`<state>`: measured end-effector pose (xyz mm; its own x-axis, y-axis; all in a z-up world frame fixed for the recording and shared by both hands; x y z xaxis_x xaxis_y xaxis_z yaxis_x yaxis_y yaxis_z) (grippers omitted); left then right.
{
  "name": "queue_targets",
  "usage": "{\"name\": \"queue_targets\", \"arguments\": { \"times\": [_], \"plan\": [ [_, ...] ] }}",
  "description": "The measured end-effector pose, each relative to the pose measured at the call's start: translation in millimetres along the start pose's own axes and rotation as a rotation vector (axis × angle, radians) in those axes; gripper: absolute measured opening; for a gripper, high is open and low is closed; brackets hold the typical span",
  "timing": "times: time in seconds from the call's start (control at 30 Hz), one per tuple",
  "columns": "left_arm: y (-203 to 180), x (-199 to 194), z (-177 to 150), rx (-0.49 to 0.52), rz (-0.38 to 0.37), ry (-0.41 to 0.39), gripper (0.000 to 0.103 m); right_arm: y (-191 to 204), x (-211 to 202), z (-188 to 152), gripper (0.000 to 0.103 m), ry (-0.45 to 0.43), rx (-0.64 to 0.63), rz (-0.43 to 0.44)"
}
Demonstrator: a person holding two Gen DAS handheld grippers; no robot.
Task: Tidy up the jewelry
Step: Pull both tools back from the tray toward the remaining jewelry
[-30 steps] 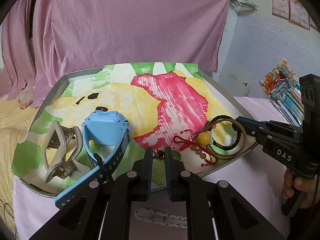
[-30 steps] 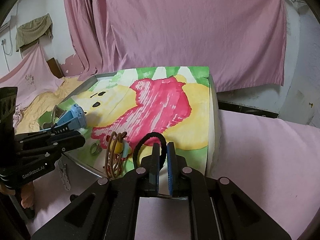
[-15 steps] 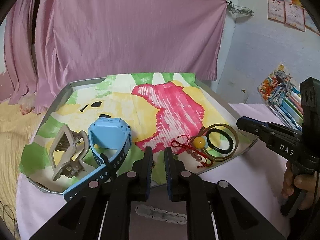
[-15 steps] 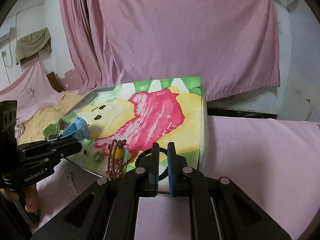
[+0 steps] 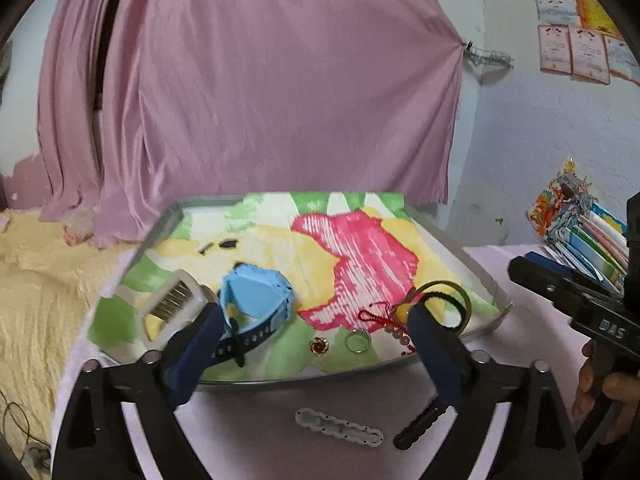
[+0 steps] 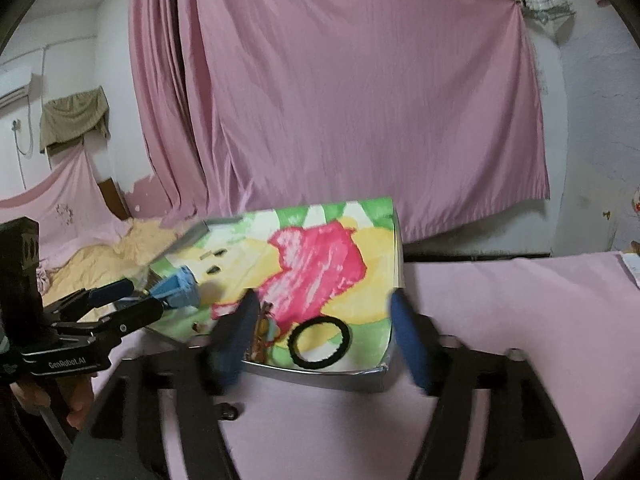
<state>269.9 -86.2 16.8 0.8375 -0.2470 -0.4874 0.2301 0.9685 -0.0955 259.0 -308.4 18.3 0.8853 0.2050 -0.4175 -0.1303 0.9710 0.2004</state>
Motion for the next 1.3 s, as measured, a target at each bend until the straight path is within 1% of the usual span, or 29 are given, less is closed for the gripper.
{"name": "queue_targets", "arguments": {
  "times": [0.03,0.1,0.13,0.17,0.27,0.37,0.57,0.7,0.9,1.13,1.3],
  "plan": [
    [0,-3,0,0.005,0.005,-0.011,0.098,2,-8,0,0.077,-0.027,-0.003,0.003],
    [-1,-13,-1,0.016,0.018,-0.041,0.102,4,-20,0,0.084,-0.061,-0.008,-0.002],
    [-2,-16,-1,0.02,0.021,-0.052,0.102,5,-24,0,0.091,-0.07,-0.01,-0.004],
    [-2,-20,-2,0.023,0.025,-0.064,0.102,6,-30,-1,0.095,-0.086,-0.016,-0.01],
    [-2,-33,-4,0.032,0.037,-0.101,0.102,9,-44,-4,0.095,-0.117,-0.026,-0.018],
    [-1,-43,-7,0.03,0.043,-0.123,0.102,10,-57,-6,0.096,-0.142,-0.028,-0.006],
    [4,-62,-14,0.017,0.047,-0.154,0.102,13,-74,-15,0.098,-0.165,-0.034,0.011],
    [10,-71,-21,0.013,0.05,-0.156,0.102,15,-77,-21,0.099,-0.149,-0.043,0.015],
    [20,-80,-30,0.004,0.056,-0.134,0.102,17,-75,-29,0.099,-0.087,-0.076,0.021],
    [28,-79,-43,-0.01,0.061,-0.06,0.102,26,-72,-35,0.099,-0.017,-0.114,0.045],
    [33,-75,-50,-0.021,0.072,-0.005,0.102,31,-63,-42,0.099,0.065,-0.146,0.073]
  ]
}}
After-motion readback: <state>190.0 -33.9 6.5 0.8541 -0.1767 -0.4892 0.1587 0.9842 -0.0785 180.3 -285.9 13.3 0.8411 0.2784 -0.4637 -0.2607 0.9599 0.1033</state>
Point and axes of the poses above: each gripper's, at about its wrist camera, not at the fingertips, and x roughly the way its jaws point, y to its left, z to its top, the point moved 4 cm from there along x, roughly the way its jaws point
